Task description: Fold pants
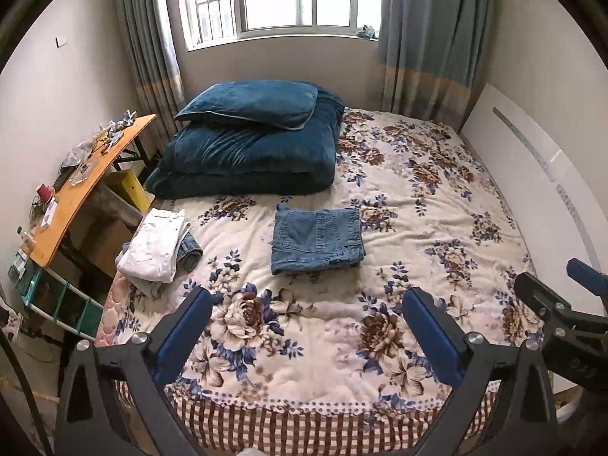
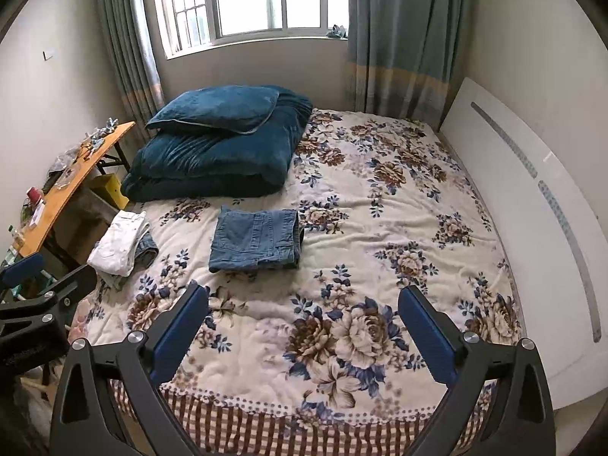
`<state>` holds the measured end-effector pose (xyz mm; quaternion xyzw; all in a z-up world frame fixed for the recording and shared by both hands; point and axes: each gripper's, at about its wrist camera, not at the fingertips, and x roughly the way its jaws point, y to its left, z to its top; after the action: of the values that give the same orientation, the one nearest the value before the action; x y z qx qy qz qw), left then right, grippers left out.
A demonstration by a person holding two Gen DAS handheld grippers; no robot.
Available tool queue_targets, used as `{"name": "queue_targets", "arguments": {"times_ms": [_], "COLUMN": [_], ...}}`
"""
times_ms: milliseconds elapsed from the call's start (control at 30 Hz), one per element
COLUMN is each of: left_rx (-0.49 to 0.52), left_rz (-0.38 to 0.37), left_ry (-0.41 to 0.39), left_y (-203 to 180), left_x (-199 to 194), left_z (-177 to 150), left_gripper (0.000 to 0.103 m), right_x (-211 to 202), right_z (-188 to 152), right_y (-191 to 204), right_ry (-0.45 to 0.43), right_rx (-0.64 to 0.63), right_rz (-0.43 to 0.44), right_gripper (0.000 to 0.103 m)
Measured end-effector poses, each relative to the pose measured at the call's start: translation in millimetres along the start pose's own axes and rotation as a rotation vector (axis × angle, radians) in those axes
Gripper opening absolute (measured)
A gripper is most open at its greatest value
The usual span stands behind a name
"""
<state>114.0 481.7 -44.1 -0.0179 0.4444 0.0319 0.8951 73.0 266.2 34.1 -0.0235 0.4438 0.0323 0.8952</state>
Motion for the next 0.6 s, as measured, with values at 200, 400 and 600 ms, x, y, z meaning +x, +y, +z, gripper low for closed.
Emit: {"name": "queue_targets", "arguments": {"times_ms": [200,400,600], "left_rx": [0.012,0.012,0.02], "left_rz": [0.047,0.065,0.072], "left_ry": [-0.033,-0.074,-0.06], "left_y": [-1.0,0.3,-0.4], "left_x": [27.9,48.0,72.5], "left_z": [10.2,21.2,29.3], "left_gripper": [0.103,0.103,0.103], "right_x": [32.5,63.9,93.6], "right_z": [11.7,29.1,36.7], "right_y": [2.4,4.9,6.8], "right_ry": [-0.024,-0.065,-0.077], "right_rx": [0.008,0.019,0.028], "right_rz": [-0.048,-0.089,-0.118], "right_gripper": [0.102,0.102,0.102]}}
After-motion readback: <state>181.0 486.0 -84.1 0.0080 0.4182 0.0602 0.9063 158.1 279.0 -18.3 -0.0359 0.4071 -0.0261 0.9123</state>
